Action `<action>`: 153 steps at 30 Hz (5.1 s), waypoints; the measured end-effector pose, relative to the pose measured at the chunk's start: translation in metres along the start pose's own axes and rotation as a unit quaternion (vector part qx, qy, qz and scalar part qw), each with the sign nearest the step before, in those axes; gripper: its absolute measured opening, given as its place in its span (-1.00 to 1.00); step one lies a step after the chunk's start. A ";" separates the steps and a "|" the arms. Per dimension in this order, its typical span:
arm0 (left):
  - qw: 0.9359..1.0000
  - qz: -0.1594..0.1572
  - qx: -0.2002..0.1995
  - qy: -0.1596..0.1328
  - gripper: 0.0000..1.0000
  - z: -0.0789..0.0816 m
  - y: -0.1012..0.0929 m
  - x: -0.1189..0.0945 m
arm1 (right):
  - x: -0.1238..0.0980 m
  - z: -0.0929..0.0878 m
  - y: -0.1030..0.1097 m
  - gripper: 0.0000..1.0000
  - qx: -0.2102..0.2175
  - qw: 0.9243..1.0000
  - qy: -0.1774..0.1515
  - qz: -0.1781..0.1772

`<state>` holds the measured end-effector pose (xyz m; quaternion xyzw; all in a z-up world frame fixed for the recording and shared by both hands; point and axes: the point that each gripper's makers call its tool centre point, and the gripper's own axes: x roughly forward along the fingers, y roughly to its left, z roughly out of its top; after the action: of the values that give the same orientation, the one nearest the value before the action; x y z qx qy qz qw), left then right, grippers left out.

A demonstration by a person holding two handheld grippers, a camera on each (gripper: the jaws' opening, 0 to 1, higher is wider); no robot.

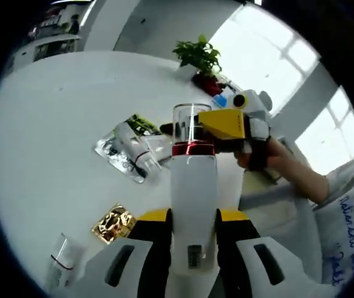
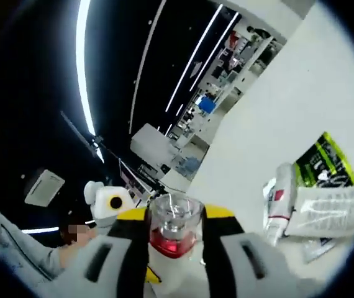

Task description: Arrange the skincare products in the storage area until every visible bottle or jar stands upright without overlapping.

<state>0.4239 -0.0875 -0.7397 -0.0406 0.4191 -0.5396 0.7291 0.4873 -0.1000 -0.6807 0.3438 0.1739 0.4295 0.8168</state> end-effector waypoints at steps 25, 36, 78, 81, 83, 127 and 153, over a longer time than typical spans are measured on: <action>0.986 0.037 0.163 -0.005 -0.52 0.003 -0.015 0.023 | -0.022 -0.005 0.044 -0.42 -0.279 0.959 0.045 0.000; 0.976 0.054 0.209 -0.010 -0.51 0.006 -0.017 0.041 | -0.034 -0.012 0.043 -0.43 -0.358 0.931 0.071 -0.025; 0.964 0.063 0.251 -0.058 -0.47 0.032 -0.017 0.071 | -0.057 -0.003 0.004 -0.43 -0.399 0.895 0.090 -0.177; 0.961 0.067 0.260 -0.065 -0.49 0.037 -0.020 0.069 | -0.056 -0.003 0.004 -0.41 -0.400 0.892 0.093 -0.186; 0.961 0.065 0.260 -0.065 -0.49 0.036 -0.018 0.070 | -0.057 -0.003 0.004 -0.40 -0.400 0.893 0.096 -0.184; 0.958 0.094 0.266 -0.046 -0.37 0.026 -0.001 0.028 | -0.043 0.000 0.008 -0.39 -0.411 0.899 0.109 -0.101; 0.955 0.195 0.213 -0.064 -0.02 0.007 0.014 -0.045 | -0.069 -0.003 0.003 0.00 -0.412 0.883 0.168 -0.153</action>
<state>0.4360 -0.0477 -0.7166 0.1640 0.2465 -0.4597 0.8372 0.4441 -0.1540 -0.6812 -0.1313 0.1663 0.3836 0.8989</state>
